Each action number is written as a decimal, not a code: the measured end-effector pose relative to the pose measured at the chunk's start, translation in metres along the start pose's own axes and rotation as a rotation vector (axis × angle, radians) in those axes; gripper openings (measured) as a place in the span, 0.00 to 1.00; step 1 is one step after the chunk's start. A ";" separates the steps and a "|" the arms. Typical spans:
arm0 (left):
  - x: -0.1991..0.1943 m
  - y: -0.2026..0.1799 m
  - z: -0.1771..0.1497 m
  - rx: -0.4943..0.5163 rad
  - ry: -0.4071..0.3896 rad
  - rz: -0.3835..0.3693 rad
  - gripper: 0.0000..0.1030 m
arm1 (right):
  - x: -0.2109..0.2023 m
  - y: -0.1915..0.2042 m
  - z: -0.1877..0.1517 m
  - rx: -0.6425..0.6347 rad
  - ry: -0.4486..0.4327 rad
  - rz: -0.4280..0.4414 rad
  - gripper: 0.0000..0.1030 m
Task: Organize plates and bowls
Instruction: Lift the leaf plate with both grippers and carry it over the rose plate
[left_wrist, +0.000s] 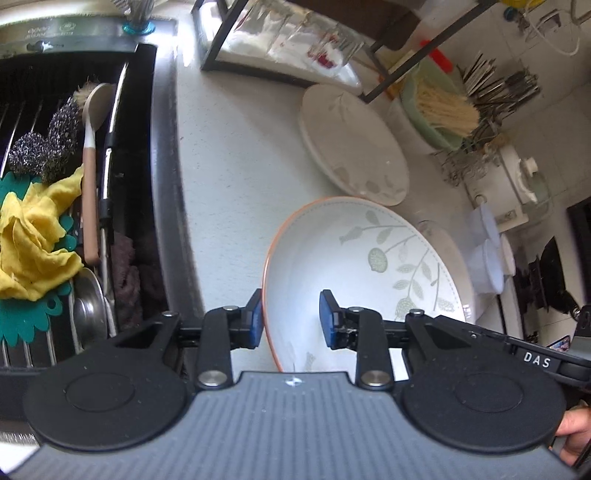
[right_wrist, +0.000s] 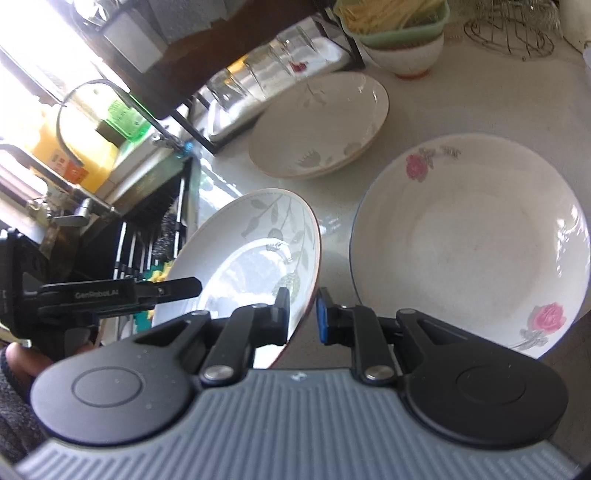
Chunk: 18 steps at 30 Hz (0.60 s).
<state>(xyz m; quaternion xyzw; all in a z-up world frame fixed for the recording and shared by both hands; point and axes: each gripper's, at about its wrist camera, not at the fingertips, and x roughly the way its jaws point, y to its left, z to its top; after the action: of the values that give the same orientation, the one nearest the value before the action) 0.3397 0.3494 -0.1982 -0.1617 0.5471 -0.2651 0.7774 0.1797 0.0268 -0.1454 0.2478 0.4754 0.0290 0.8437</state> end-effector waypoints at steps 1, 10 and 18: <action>-0.004 -0.005 0.000 -0.001 -0.004 -0.006 0.33 | -0.005 -0.001 0.003 0.003 -0.007 0.008 0.18; -0.031 -0.061 0.009 0.009 -0.050 -0.053 0.33 | -0.047 -0.018 0.026 -0.017 -0.113 0.046 0.18; -0.018 -0.109 0.000 0.019 -0.069 -0.035 0.33 | -0.066 -0.054 0.036 -0.021 -0.150 0.065 0.18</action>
<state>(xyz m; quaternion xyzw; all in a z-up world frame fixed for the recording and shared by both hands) 0.3093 0.2719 -0.1249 -0.1727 0.5146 -0.2782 0.7925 0.1630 -0.0527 -0.1025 0.2556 0.4024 0.0426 0.8780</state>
